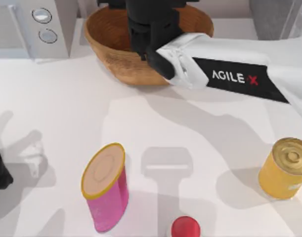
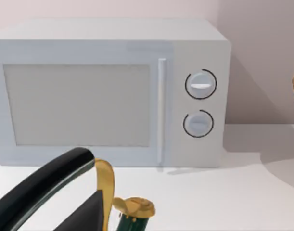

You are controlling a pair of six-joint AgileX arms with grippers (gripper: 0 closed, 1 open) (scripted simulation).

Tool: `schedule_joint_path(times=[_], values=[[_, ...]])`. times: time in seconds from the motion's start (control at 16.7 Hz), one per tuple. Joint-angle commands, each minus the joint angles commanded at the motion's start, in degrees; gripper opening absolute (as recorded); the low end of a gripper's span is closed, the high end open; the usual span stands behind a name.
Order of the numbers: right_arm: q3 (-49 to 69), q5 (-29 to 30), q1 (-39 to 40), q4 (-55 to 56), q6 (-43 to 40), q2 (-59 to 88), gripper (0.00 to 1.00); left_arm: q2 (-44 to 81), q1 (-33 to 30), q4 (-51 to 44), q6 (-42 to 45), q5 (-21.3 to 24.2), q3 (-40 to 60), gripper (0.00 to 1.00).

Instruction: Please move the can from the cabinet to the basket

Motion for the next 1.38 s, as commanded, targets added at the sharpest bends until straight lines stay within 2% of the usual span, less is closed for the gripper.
schedule_joint_path(times=[0.48, 1.38], values=[[0.0, 0.0, 0.0, 0.0, 0.0, 0.0, 0.98, 0.0, 0.0, 0.0, 0.0, 0.0, 0.0, 1.00], [0.0, 0.0, 0.0, 0.0, 0.0, 0.0, 1.00, 0.0, 0.0, 0.0, 0.0, 0.0, 0.0, 1.00]])
